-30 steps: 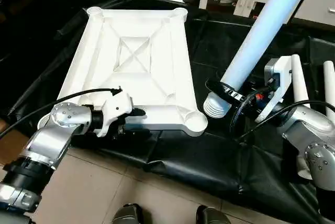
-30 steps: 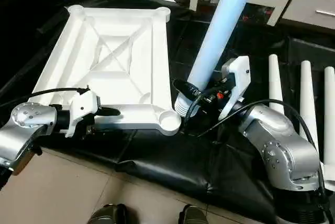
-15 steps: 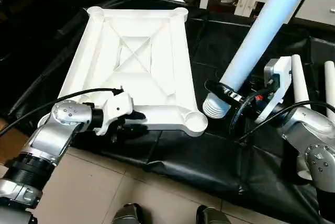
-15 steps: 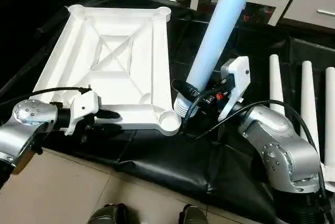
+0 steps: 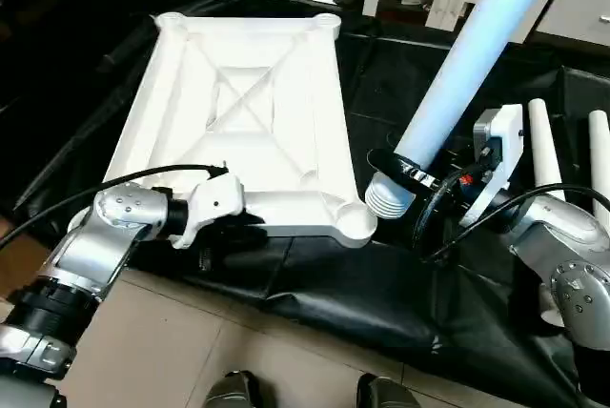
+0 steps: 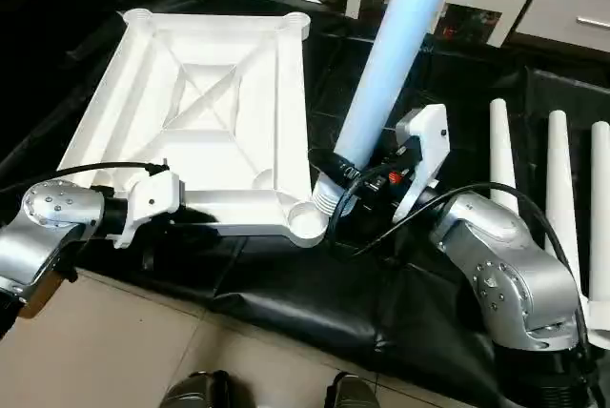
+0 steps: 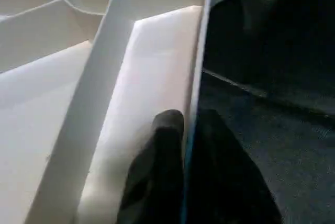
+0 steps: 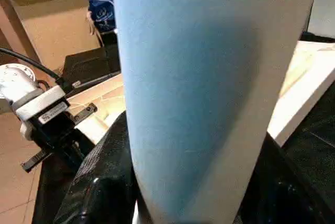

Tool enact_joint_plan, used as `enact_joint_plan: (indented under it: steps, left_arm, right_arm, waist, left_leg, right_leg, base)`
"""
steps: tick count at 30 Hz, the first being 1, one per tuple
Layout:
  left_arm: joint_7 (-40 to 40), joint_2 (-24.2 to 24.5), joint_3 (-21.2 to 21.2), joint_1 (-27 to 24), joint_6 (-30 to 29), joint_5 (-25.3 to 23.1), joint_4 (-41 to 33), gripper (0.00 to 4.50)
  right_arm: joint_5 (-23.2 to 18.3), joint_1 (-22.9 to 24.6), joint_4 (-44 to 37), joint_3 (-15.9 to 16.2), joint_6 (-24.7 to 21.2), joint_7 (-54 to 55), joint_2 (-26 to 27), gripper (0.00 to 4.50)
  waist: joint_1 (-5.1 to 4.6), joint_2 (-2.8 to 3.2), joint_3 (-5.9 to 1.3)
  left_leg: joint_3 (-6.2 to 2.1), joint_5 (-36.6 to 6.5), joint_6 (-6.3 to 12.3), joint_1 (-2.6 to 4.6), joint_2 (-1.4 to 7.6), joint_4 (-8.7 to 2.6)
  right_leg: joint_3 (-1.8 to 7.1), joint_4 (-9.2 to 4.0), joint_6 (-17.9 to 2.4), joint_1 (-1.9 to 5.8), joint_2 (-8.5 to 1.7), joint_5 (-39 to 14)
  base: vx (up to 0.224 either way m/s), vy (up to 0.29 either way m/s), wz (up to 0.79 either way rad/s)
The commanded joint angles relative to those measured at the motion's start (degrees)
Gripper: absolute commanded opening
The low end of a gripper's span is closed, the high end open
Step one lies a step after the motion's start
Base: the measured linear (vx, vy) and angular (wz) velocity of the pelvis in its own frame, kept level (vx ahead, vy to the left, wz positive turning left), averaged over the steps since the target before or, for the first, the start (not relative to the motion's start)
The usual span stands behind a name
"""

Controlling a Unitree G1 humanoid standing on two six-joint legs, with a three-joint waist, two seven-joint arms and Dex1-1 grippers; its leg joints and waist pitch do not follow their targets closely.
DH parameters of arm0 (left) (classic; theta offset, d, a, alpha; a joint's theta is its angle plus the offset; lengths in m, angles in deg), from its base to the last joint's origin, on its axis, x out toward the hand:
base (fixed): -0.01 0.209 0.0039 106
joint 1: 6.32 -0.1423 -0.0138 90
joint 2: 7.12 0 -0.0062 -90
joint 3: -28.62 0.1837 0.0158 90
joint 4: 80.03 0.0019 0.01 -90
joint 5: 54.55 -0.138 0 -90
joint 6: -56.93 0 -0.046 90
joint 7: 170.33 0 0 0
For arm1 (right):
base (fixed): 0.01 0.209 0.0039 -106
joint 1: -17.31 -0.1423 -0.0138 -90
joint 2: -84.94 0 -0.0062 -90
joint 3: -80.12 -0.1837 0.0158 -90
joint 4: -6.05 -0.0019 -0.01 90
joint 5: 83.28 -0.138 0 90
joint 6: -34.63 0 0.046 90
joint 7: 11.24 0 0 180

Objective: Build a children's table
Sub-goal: Insert table leg to table base

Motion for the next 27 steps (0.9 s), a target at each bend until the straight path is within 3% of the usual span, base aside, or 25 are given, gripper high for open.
enact_joint_plan:
  steps: [1,3,4,6,8,15,20,23,27]
  left_arm:
    - [0.9,-0.3,1.0,-0.9,0.5,-1.6,1.5,0.30]
    - [1.6,-1.6,1.3,-1.8,2.3,-1.9,0.7,0.22]
    - [1.6,-1.6,1.3,-1.8,2.3,-1.9,0.7,0.13]
    - [2.0,-2.9,1.4,-2.7,2.3,-1.3,-0.8,0.02]
    - [2.5,-4.0,1.6,-3.3,1.6,-0.8,-2.5,0.00]
    - [3.0,-6.8,2.5,-4.5,-0.1,-0.3,-5.2,0.00]
    - [3.0,-6.8,2.5,-4.8,-0.6,-1.0,-5.8,0.00]
    - [3.2,-7.0,2.4,-4.9,-1.1,-1.2,-6.3,0.00]
    - [3.4,-7.5,2.3,-5.0,-1.4,-1.4,-6.7,0.00]
  right_arm:
    - [0.7,-0.5,0.1,-0.1,0.8,0.4,0.0,1.91]
    - [2.0,-0.2,0.5,0.1,1.8,1.3,0.4,1.91]
    - [2.0,-0.2,0.5,0.1,1.8,1.3,0.4,1.91]
    - [1.8,0.0,0.8,-0.5,2.0,2.4,1.3,1.91]
    - [0.8,0.2,1.2,-1.4,1.7,3.2,2.2,1.91]
    - [-3.9,-1.3,4.9,-4.6,-4.1,4.8,2.9,1.91]
    - [-2.8,-3.2,7.4,-2.9,-6.3,2.5,0.2,1.91]
    - [-3.9,-4.8,8.3,-2.8,-8.1,2.4,0.1,1.91]
    - [-4.5,-6.5,9.2,-2.5,-10.9,2.7,-0.5,1.91]
  waist:
    - [0.14,0.39,-4.39]
    - [0.08,0.75,-4.57]
    - [-0.01,0.50,-4.69]
    - [0.01,0.81,-4.77]
    - [-0.05,0.74,-4.86]
    - [0.00,0.87,-4.20]
    - [-0.12,0.57,-4.11]
    - [-0.16,0.22,-3.95]
    - [-0.13,0.19,-3.84]
  left_leg:
    - [0.26,-11.8,-0.04,1.96,1.12,-4.87]
    - [0.26,-10.5,0.06,1.95,1.07,-4.70]
    - [0.31,-9.6,0.39,1.87,1.01,-4.57]
    - [0.33,-8.5,1.07,1.80,0.93,-4.42]
    - [0.47,-8.3,2.16,1.88,1.00,-4.35]
    - [0.56,-11.1,2.53,1.85,1.12,-4.70]
    - [0.57,-11.1,1.95,1.88,1.11,-4.75]
    - [0.72,-10.3,2.68,1.83,1.14,-4.73]
    - [0.75,-9.6,3.02,1.83,1.18,-4.82]
  right_leg:
    - [-0.08,-2.64,-13.4,2.46,-0.07,-6.3]
    - [-0.16,-2.47,-13.9,2.58,-0.02,-3.8]
    - [-0.18,-2.33,-14.3,2.76,0.04,-2.2]
    - [-0.18,-2.17,-14.8,2.85,0.02,-0.5]
    - [-0.16,-2.32,-15.5,2.90,0.02,-0.5]
    - [0.00,-3.13,-14.6,2.47,0.02,-8.0]
    - [0.04,-3.27,-13.2,2.38,0.06,-9.2]
    - [0.11,-3.39,-12.9,2.18,0.02,-9.2]
    - [0.09,-3.40,-12.7,2.17,0.04,-10.0]
  base:
    - [0.000,0.000,0.00]
    - [0.000,0.000,0.00]
    - [0.000,0.000,0.00]
    - [0.000,0.000,0.00]
    - [0.000,0.000,0.00]
    - [0.000,0.000,0.00]
    - [0.000,0.000,0.00]
    - [0.000,0.000,0.00]
    - [0.000,0.000,0.00]
